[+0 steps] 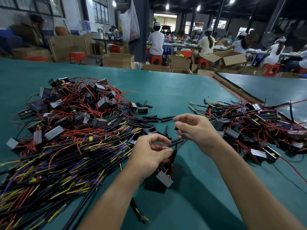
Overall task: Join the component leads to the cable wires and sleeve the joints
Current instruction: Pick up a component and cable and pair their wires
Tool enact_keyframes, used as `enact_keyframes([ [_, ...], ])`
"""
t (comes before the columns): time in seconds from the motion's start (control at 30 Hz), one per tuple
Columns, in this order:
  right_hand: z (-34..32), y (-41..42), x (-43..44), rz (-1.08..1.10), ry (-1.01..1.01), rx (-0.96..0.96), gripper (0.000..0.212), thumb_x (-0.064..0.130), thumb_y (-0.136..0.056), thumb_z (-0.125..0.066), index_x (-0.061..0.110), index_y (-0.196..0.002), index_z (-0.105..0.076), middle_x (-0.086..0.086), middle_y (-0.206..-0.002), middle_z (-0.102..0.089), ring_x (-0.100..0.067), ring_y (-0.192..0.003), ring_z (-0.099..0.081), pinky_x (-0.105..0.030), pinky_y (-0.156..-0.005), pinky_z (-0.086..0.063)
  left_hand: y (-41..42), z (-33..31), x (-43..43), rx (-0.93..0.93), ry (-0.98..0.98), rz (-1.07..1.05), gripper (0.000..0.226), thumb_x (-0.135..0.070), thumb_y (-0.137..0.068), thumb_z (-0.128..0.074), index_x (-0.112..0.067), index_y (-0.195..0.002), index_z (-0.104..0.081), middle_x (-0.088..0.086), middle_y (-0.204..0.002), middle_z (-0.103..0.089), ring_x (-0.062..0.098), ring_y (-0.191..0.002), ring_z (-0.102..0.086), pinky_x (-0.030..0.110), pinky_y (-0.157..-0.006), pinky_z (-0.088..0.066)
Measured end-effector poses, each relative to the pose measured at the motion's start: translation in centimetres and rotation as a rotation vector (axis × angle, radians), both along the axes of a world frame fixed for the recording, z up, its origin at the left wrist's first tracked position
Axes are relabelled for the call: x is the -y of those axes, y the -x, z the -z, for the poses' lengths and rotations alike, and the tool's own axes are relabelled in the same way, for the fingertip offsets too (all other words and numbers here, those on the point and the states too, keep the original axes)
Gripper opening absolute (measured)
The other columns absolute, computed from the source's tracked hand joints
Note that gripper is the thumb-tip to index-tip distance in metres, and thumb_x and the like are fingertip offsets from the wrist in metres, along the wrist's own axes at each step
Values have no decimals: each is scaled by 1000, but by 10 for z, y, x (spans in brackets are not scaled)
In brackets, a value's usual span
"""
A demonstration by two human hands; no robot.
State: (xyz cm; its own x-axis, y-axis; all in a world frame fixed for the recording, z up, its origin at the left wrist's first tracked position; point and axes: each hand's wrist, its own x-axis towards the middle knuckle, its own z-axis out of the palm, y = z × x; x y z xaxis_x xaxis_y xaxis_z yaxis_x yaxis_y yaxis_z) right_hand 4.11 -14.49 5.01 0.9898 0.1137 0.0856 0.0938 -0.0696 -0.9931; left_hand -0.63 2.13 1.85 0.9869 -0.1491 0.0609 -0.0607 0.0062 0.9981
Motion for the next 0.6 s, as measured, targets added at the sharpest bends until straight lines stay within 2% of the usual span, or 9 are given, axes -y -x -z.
enact_keyframes([
  [0.1, 1, 11, 6, -48, -1, -4, 9, -4, -87, -66, 4, -89, -69, -5, -70, -68, -10, -56, -58, -20, -57, -53, 1, 0, 3, 25, -16, -34, 12, 3, -84, -69, -7, -82, -64, 12, -66, -65, 19, -58, -59, 28, -55, -53],
  [0.3, -4, 17, 4, -174, -63, 13, 12, -4, -85, -67, 7, -85, -71, -10, -76, -73, -14, -62, -63, -22, -58, -55, 2, -1, 7, 14, 19, -59, 16, -4, -84, -71, -13, -71, -70, 7, -61, -67, 17, -52, -60, 26, -49, -52],
  [0.4, -8, 20, 4, -223, -72, 57, 11, -3, -86, -66, 7, -88, -71, -10, -79, -74, -17, -66, -66, -24, -61, -57, 3, -1, 8, -5, 52, -40, 7, -8, -82, -71, -12, -77, -69, 5, -62, -69, 14, -50, -61, 24, -47, -51],
  [0.47, -11, 21, 5, -222, -53, 93, 11, -3, -87, -66, 6, -88, -71, -9, -79, -75, -17, -67, -67, -25, -63, -58, 2, 1, 9, 10, 33, -66, 7, -5, -83, -71, -10, -83, -66, 3, -62, -69, 13, -49, -61, 24, -47, -51],
  [0.6, -12, 22, 6, -177, 7, 135, 9, -2, -87, -67, 7, -87, -70, -12, -81, -75, -19, -68, -66, -26, -63, -57, 0, 3, 8, 134, -94, -151, 5, -9, -81, -75, -10, -77, -71, 2, -62, -67, 11, -56, -59, 29, -54, -51],
])
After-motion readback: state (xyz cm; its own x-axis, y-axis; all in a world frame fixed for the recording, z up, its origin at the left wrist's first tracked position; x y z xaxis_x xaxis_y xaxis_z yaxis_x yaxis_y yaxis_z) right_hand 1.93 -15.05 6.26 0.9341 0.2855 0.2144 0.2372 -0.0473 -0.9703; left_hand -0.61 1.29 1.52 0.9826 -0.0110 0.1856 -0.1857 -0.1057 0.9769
